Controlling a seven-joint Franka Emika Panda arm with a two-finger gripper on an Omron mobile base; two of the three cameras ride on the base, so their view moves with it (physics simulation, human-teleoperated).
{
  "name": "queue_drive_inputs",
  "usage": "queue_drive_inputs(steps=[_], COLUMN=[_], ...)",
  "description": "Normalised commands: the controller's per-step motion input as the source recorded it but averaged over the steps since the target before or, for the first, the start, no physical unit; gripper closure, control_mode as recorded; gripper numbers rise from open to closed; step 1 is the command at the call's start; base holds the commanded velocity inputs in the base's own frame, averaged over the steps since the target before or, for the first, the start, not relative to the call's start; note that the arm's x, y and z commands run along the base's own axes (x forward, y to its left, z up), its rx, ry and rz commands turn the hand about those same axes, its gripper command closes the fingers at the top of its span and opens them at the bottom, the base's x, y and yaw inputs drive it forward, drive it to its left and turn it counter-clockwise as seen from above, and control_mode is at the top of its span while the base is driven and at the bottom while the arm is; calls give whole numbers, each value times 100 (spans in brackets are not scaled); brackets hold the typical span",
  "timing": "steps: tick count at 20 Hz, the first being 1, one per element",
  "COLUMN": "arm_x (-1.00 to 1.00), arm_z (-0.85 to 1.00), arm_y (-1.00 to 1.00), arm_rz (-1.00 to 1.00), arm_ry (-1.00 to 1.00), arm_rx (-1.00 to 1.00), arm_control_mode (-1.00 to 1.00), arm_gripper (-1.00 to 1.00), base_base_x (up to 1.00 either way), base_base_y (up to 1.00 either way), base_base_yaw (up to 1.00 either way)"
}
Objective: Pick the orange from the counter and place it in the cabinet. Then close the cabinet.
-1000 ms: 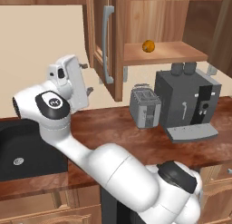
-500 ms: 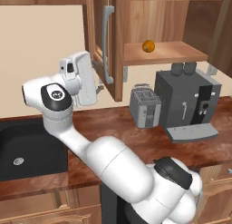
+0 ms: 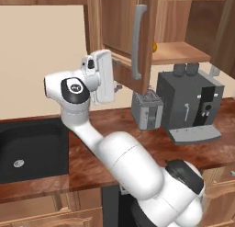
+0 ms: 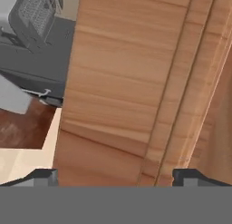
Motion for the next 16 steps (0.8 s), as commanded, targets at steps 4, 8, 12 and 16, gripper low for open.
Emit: queue_drive_inputs(steps=[4,8,12,16], arm_x=[22,55,77,98], arm_z=[0,0,0,0], arm_y=[-94,-91,-96,-99], arm_rz=[-3,0,0,4], arm_ry=[0,0,0,0], arm_rx=[6,8,12,12], arm_control_mode=[-100,-100,-100,-100], arm_gripper=[-100,-100,-100,-100], base_base_x=[0,0,0,0], base_base_y=[0,0,0,0], base_base_yaw=[0,0,0,0])
